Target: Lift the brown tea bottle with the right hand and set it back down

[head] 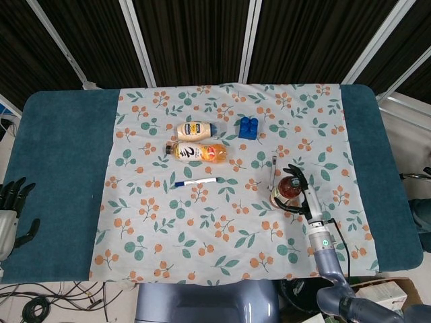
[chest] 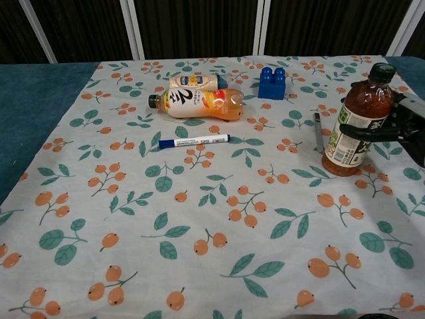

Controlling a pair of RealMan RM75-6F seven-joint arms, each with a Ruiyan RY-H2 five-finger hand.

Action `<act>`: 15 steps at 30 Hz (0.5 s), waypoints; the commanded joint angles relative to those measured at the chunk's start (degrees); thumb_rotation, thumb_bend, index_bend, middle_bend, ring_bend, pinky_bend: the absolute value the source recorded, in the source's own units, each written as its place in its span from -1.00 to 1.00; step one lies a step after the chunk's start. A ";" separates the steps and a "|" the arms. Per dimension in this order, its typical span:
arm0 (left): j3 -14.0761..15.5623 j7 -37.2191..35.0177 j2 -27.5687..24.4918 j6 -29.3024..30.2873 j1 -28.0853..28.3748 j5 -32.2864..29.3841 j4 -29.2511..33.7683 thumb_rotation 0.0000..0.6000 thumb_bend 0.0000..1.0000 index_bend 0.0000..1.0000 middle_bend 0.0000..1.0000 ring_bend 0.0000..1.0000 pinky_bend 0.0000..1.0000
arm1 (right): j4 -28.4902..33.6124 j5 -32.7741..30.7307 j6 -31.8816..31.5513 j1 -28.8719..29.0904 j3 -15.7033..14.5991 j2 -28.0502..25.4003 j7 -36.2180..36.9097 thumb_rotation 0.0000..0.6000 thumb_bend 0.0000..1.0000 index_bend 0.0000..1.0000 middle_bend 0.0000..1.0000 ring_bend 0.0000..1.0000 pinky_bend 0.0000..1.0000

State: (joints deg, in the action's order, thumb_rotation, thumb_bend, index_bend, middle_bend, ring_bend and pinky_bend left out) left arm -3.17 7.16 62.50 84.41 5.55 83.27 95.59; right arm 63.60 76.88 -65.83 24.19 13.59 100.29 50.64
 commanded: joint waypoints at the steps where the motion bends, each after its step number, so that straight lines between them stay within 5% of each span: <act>1: 0.01 -0.01 -0.02 -0.02 0.01 -0.01 0.05 1.00 -0.21 -0.76 -0.95 -0.98 -0.93 | -0.07 -0.24 0.14 0.03 0.21 0.13 -0.20 1.00 -0.61 -0.51 -0.50 -0.34 -0.27; 10: -0.01 0.01 -0.11 -0.14 0.05 -0.14 0.10 1.00 -0.21 -0.76 -0.95 -0.98 -0.93 | 0.53 -0.07 -0.47 -0.07 0.64 0.14 -0.17 1.00 -0.09 -0.07 -0.14 0.02 0.22; 15: 0.01 -0.03 -0.20 -0.20 0.05 -0.18 0.18 1.00 -0.21 -0.76 -0.95 -0.98 -0.87 | 1.67 0.88 -1.87 -0.09 1.08 -0.58 0.30 1.00 -0.06 -0.05 -0.10 0.06 0.30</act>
State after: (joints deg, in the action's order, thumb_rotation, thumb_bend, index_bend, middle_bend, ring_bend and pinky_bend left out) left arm -3.16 7.12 62.30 84.21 5.60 83.09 95.78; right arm 65.08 77.59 -67.54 24.08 14.55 99.89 50.88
